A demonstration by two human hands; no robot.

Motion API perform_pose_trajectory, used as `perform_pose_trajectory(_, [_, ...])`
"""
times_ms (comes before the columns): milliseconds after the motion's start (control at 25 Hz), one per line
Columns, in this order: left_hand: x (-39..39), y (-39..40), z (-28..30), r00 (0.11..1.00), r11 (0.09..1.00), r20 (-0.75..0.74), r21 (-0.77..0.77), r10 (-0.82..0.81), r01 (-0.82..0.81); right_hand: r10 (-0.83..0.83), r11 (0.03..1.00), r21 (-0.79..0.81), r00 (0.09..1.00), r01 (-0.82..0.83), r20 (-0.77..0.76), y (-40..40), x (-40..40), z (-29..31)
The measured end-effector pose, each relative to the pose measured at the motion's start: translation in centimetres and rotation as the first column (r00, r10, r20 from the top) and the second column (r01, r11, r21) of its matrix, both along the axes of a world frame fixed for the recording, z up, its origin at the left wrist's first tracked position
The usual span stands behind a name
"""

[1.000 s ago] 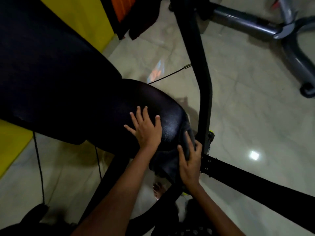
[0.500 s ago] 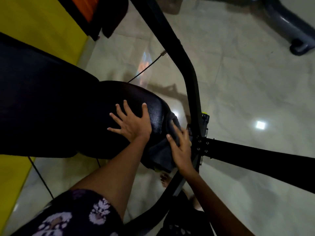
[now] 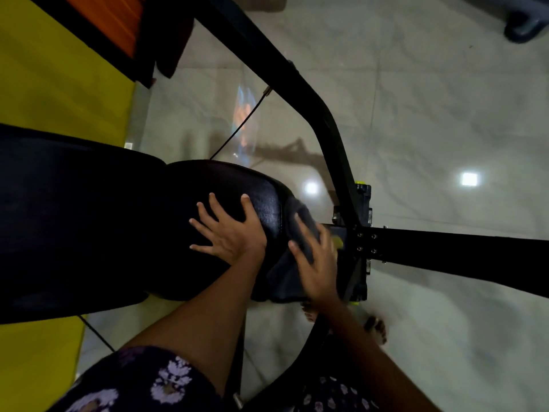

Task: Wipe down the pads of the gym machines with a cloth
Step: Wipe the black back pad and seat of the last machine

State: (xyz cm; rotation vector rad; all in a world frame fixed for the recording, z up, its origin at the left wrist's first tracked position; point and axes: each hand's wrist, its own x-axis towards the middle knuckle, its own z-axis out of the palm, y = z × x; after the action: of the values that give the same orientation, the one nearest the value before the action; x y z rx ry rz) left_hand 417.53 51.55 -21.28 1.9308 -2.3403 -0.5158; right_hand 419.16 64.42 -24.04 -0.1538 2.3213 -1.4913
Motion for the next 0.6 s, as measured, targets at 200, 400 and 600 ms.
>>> perform_pose_trajectory(200, [0.1, -0.2, -0.4, 1.000, 1.000, -0.006, -0.021, -0.002, 0.002, -0.098, 0.995, 0.023, 0.995, 0.098, 0.010, -1.2, 0.4, 0.1])
perform_pose_trajectory(400, [0.0, -0.1, -0.6, 1.000, 0.999, -0.011, -0.037, 0.004, -0.005, 0.230, 0.971, 0.061, 0.972, -0.232, 0.045, -4.1, -11.2, -0.8])
perform_pose_trajectory(600, [0.1, 0.1, -0.3, 1.000, 1.000, 0.014, 0.005, -0.016, 0.016, 0.189, 0.973, -0.161, 0.969, -0.164, 0.158, -0.7, -7.6, -0.8])
